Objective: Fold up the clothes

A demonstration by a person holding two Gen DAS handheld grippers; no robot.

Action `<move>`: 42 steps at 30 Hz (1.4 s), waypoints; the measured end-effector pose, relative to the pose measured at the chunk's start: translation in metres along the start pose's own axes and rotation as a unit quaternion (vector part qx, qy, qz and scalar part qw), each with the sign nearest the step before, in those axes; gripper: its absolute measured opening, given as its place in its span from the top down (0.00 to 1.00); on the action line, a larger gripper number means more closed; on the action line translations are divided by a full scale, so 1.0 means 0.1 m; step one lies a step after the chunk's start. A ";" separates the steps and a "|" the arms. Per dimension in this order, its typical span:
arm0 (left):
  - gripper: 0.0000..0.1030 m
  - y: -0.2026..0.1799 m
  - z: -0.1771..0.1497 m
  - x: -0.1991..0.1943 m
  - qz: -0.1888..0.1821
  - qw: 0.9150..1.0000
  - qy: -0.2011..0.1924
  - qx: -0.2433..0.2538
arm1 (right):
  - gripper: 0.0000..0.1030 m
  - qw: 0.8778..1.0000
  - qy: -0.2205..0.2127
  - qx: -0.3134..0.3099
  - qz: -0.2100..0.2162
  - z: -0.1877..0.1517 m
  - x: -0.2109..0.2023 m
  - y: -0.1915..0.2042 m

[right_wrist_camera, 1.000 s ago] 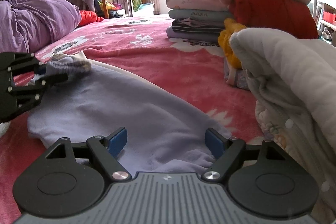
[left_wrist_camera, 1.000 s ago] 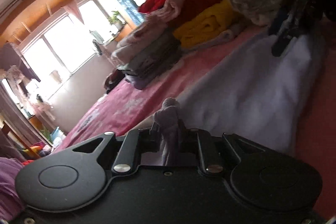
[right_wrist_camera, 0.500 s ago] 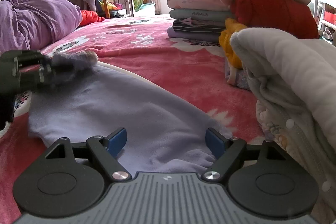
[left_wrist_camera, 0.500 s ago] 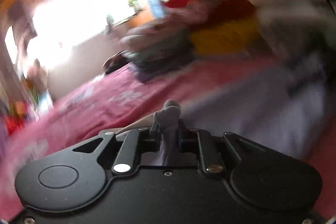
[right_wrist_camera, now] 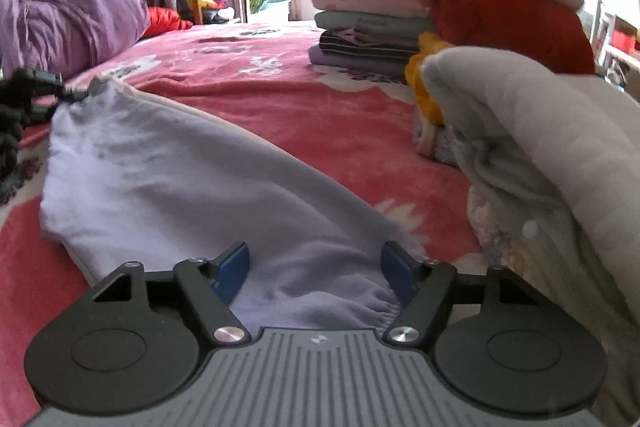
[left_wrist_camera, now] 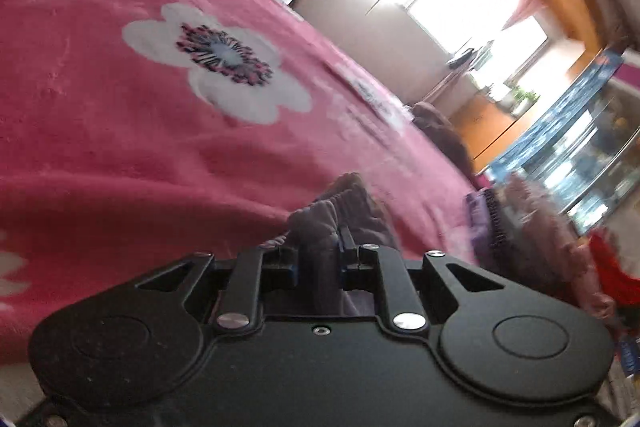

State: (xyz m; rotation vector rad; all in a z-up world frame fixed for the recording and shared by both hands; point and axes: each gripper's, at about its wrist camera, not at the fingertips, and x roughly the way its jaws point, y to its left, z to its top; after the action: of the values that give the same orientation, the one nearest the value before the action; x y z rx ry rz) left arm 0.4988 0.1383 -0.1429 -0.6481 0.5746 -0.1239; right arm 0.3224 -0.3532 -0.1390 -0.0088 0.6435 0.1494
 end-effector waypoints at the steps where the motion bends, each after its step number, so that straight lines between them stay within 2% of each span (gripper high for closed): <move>1: 0.85 -0.01 0.00 0.00 0.008 1.000 -0.003 0.009 | 0.34 1.000 0.000 0.002 -0.001 0.00 -0.01 -0.01; 2: 0.78 -0.02 0.00 0.00 0.015 1.000 -0.006 0.019 | 0.37 1.000 -0.001 0.005 -0.001 -0.01 -0.01 -0.03; 3: 0.58 -0.02 0.01 -0.03 0.028 0.999 -0.012 0.025 | 0.38 1.000 -0.001 0.007 -0.002 -0.01 -0.02 -0.04; 4: 0.53 -0.02 0.03 -0.06 0.041 0.999 -0.017 0.031 | 0.39 1.000 -0.001 0.010 -0.002 -0.01 -0.03 -0.06; 6: 0.50 0.09 0.07 -0.14 0.031 0.999 -0.026 0.003 | 0.42 1.000 0.000 0.011 -0.006 -0.03 -0.04 -0.07; 10: 0.50 0.24 0.11 -0.20 0.029 0.999 -0.001 -0.043 | 0.48 1.000 0.000 0.020 -0.016 -0.07 -0.09 -0.09; 14: 0.50 0.29 0.08 -0.22 0.009 0.997 0.025 -0.078 | 0.49 1.000 -0.002 0.018 -0.026 -0.12 -0.15 -0.09; 16: 0.51 0.28 0.07 -0.22 0.000 0.995 0.036 -0.090 | 0.49 0.999 -0.004 0.017 -0.031 -0.12 -0.16 -0.07; 18: 0.51 0.28 0.04 -0.20 -0.016 0.994 0.040 -0.101 | 0.42 0.999 -0.015 0.016 -0.029 -0.10 -0.18 -0.04; 19: 0.51 0.30 0.03 -0.19 -0.022 0.993 0.038 -0.109 | 0.39 0.999 -0.022 0.018 -0.026 -0.09 -0.20 -0.04; 23: 0.52 0.40 -0.02 -0.15 -0.043 0.987 0.022 -0.154 | 0.37 0.999 -0.046 0.027 -0.011 -0.05 -0.25 -0.05; 25: 0.55 0.37 -0.02 -0.14 -0.042 0.987 0.022 -0.155 | 0.36 0.999 -0.042 0.033 -0.004 -0.05 -0.23 -0.08; 27: 0.74 0.35 -0.05 -0.12 -0.047 0.986 0.028 -0.159 | 0.35 0.999 -0.032 0.027 0.001 -0.05 -0.20 -0.09; 29: 0.77 0.39 -0.07 -0.13 -0.052 0.982 0.024 -0.180 | 0.33 1.000 -0.010 -0.003 -0.003 -0.09 -0.16 -0.05; 32: 0.78 0.46 -0.09 -0.18 -0.059 0.977 0.017 -0.205 | 0.34 1.000 -0.007 -0.028 -0.002 -0.10 -0.16 -0.01; 34: 0.74 0.50 -0.11 -0.19 -0.062 0.974 0.015 -0.219 | 0.33 0.999 -0.021 -0.026 0.009 -0.08 -0.20 0.00; 36: 0.66 0.51 -0.11 -0.20 -0.072 0.971 0.020 -0.226 | 0.30 0.999 -0.025 -0.017 0.017 -0.07 -0.21 -0.01; 37: 0.68 0.50 -0.09 -0.21 -0.074 0.972 0.022 -0.222 | 0.29 1.000 -0.018 -0.012 0.016 -0.07 -0.19 -0.02; 39: 0.78 0.46 -0.09 -0.24 -0.066 0.976 0.017 -0.205 | 0.29 1.000 -0.011 -0.016 0.010 -0.07 -0.15 -0.01; 42: 0.80 0.37 -0.08 -0.32 -0.087 0.976 0.000 -0.197 | 0.29 1.000 -0.013 -0.010 0.012 -0.05 -0.14 -0.01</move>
State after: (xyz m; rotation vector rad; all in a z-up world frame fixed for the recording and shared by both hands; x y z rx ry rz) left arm 0.4651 0.1725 -0.1557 -1.0861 0.5465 -0.1764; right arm 0.3087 -0.3561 -0.1343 -0.0182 0.6171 0.1779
